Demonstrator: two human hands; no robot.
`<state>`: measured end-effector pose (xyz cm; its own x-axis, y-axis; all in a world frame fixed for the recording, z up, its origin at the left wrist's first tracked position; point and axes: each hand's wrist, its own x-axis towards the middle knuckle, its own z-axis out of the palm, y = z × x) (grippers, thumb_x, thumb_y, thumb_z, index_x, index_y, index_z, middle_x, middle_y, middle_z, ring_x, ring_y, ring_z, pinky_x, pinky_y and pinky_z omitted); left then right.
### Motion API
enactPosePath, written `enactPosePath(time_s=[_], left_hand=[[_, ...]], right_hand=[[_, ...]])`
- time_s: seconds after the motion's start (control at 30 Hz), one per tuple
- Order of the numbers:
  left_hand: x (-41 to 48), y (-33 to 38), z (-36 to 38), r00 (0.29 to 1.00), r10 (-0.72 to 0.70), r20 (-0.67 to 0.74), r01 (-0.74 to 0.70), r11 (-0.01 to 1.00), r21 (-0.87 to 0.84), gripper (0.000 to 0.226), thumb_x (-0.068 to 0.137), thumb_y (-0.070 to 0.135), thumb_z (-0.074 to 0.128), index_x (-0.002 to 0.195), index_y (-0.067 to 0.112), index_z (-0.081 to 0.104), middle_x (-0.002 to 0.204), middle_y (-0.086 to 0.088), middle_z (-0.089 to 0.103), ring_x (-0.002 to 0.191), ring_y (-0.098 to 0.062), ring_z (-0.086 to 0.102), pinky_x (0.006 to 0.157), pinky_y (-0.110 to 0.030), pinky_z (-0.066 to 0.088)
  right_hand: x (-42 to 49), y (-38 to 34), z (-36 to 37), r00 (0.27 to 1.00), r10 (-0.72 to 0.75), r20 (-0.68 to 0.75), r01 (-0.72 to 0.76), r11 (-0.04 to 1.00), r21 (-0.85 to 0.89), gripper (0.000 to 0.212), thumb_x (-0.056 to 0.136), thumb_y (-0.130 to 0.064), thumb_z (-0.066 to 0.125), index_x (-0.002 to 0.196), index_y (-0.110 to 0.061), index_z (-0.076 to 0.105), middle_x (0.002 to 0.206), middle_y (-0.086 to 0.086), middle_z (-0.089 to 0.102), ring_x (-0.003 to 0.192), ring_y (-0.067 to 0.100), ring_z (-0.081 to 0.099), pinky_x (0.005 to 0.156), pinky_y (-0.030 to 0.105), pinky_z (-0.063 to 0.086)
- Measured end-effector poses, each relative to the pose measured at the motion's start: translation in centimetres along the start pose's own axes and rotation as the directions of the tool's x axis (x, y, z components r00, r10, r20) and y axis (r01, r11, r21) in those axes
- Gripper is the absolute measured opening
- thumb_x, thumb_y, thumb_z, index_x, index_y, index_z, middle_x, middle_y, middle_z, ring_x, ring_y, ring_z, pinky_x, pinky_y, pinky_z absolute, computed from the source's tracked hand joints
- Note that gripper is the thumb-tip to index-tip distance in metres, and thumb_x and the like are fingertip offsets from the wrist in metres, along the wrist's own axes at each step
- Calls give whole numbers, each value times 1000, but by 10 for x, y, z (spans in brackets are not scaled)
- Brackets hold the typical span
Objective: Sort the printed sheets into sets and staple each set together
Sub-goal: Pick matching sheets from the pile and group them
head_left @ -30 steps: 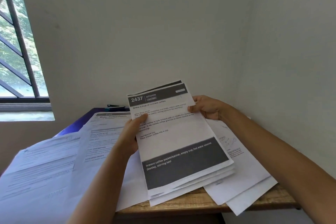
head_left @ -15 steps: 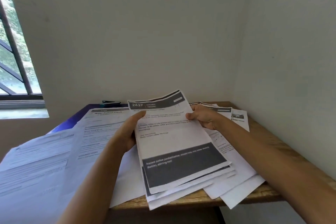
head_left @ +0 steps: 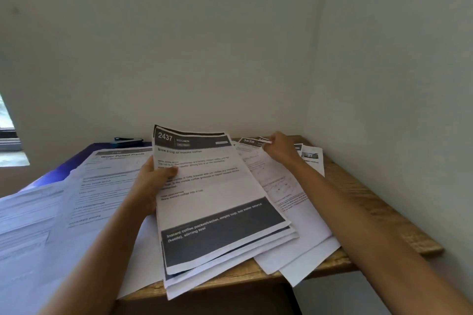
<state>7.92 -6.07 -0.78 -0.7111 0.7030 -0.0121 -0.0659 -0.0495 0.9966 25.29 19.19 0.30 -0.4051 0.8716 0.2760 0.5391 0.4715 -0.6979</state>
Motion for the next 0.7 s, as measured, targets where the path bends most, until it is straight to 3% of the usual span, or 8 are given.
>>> enactPosePath(time_s=[0.1, 0.23, 0.37, 0.43, 0.5, 0.6, 0.7], left_hand=[[0, 0, 1, 1000, 3, -18, -2, 1000, 23, 26, 95, 3, 53, 116, 18, 51, 102, -13, 67, 84, -30, 67, 59, -42, 55], [1, -1, 1, 1000, 3, -13, -3, 999, 41, 29, 95, 0, 53, 117, 18, 52, 100, -11, 67, 81, -29, 68, 50, -36, 57], [2, -1, 1, 1000, 14, -22, -13, 999, 42, 32, 95, 3, 54, 122, 19, 50, 100, -10, 67, 82, -30, 68, 57, -41, 54], [1, -2, 2, 1000, 23, -21, -22, 998, 53, 32, 95, 4, 54, 123, 19, 50, 99, -10, 67, 82, -30, 68, 57, -41, 54], [1, -2, 2, 1000, 24, -19, -23, 998, 59, 30, 95, 5, 54, 121, 19, 50, 99, -10, 67, 81, -29, 68, 53, -39, 55], [1, -2, 2, 1000, 25, -16, -24, 998, 55, 30, 95, 4, 54, 121, 20, 51, 99, -9, 67, 82, -29, 67, 53, -39, 55], [2, -3, 2, 1000, 25, -15, -24, 999, 42, 30, 95, 3, 54, 120, 20, 51, 100, -10, 67, 82, -30, 67, 58, -42, 54]], right_hand=[[9, 36, -11, 993, 86, -80, -99, 979, -176, 36, 86, -22, 62, 116, -2, 62, 114, 16, 65, 102, 33, 61, 89, 37, 51], [8, 47, -19, 978, 204, 32, -195, 964, -182, 34, 94, -21, 55, 121, 0, 53, 120, 16, 61, 108, 32, 57, 82, 30, 44], [3, 38, -13, 990, 107, 97, -94, 987, -130, 35, 100, -15, 42, 130, 1, 41, 131, 20, 52, 117, 31, 50, 80, 27, 37], [-2, 34, -9, 986, 57, 159, -32, 987, -155, 38, 101, -16, 37, 136, -1, 38, 137, 20, 47, 123, 31, 46, 88, 30, 38], [-3, 34, -9, 982, 14, 188, 16, 987, -158, 36, 100, -13, 36, 133, -1, 46, 137, 19, 49, 122, 31, 47, 94, 32, 38], [4, 41, -23, 999, 21, 44, -15, 991, -135, 29, 95, -6, 41, 112, 7, 60, 118, 22, 60, 109, 32, 55, 88, 34, 44], [9, 53, -42, 985, 156, -76, -171, 948, -269, 27, 91, -12, 52, 113, 0, 60, 116, 16, 62, 108, 32, 57, 91, 33, 43]])
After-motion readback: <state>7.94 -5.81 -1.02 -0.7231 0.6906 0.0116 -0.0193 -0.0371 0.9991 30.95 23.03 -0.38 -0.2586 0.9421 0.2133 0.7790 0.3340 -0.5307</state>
